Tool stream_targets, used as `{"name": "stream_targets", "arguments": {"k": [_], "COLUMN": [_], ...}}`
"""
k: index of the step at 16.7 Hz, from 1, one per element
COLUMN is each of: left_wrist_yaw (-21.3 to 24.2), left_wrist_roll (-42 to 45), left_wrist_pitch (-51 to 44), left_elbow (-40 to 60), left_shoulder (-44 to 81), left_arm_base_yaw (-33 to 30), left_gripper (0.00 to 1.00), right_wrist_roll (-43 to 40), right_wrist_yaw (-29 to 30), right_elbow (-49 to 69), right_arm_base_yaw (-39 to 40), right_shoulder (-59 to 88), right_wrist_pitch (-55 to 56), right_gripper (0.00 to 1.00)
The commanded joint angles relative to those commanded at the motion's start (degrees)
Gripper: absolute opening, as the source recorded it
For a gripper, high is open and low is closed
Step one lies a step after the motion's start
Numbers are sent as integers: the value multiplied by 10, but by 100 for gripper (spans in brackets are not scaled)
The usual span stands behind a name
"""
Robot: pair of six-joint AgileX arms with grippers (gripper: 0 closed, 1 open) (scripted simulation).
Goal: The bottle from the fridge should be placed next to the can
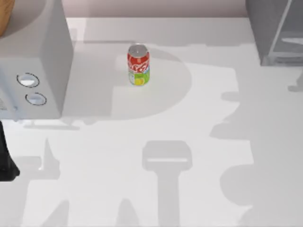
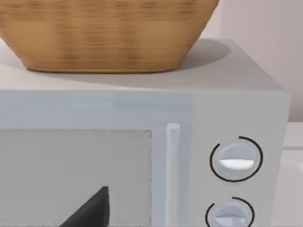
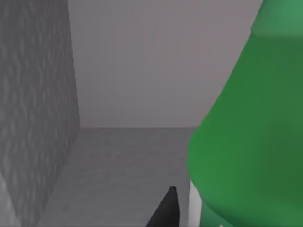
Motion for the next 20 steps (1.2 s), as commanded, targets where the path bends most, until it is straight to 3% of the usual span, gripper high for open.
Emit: {"name": "stream_targets", "arguments": {"k": [5,15,20], "left_wrist_yaw": [0,0,0], "left_wrist_roll": [0,0,0], "left_wrist_pitch": [0,0,0], "left_elbow": [0,0,0], "left_shoulder": [0,0,0], "left_arm_base_yaw": [0,0,0], "left_gripper": [100,100,100], "right_wrist_roll": [1,-7,-10], "right_wrist_yaw": [40,365,439], "right_elbow": [32,242,292], "right_arm_base_yaw": [38,365,441], "right_shoulder": [35,268,315], "right_wrist_pitch": [6,22,22], "right_gripper": [0,0,0]}}
